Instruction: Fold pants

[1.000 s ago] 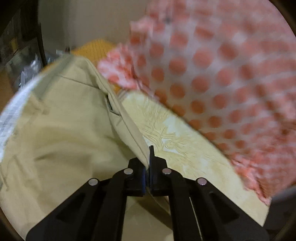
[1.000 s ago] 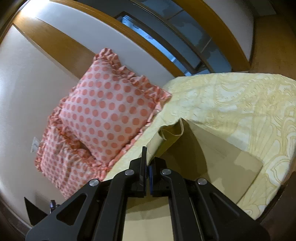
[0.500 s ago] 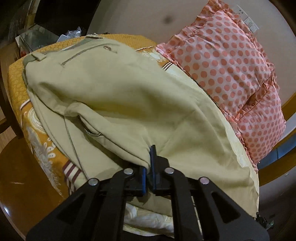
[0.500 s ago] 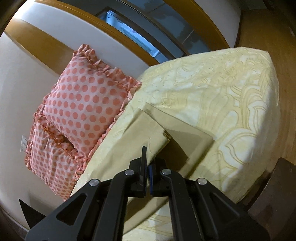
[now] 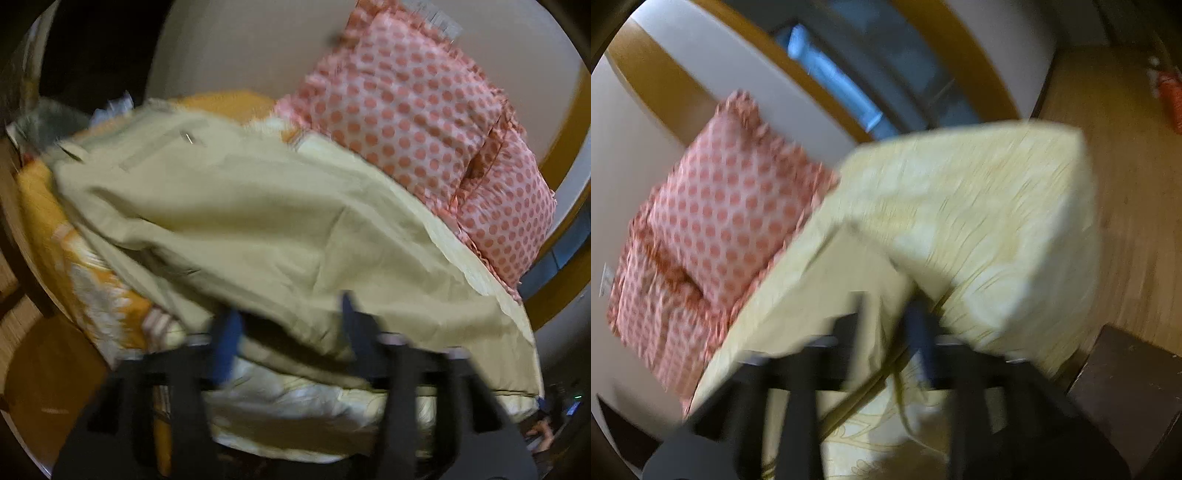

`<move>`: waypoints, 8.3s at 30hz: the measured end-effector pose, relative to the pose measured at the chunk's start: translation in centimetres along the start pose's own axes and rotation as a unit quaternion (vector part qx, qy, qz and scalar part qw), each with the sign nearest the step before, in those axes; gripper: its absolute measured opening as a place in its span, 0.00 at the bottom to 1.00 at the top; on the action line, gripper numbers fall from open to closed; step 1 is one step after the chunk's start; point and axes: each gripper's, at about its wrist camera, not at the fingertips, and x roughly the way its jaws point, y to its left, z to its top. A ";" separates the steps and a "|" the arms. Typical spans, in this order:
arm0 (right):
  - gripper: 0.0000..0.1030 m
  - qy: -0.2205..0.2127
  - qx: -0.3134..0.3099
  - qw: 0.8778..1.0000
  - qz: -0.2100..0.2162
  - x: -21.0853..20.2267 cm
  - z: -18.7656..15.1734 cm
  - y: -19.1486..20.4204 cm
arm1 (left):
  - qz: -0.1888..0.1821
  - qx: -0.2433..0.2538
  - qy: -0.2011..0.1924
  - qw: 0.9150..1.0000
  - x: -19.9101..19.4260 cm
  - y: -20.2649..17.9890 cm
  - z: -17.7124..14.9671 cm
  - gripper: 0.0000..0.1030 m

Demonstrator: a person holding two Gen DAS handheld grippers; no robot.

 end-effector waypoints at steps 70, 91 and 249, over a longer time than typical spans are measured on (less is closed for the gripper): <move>0.79 0.268 -0.506 0.757 0.316 -2.1 -32.0 34.0 | 0.064 -0.077 -0.094 0.991 1.0 8.2 3.1 0.92; 0.82 0.284 -0.457 0.763 0.359 -2.5 -29.7 32.2 | 0.053 -0.193 -0.080 0.977 1.3 11.6 8.7 0.07; 0.99 0.125 -0.441 0.885 0.084 -1.3 -24.8 25.1 | 0.022 0.252 0.000 0.968 8.9 -17.2 -6.9 0.98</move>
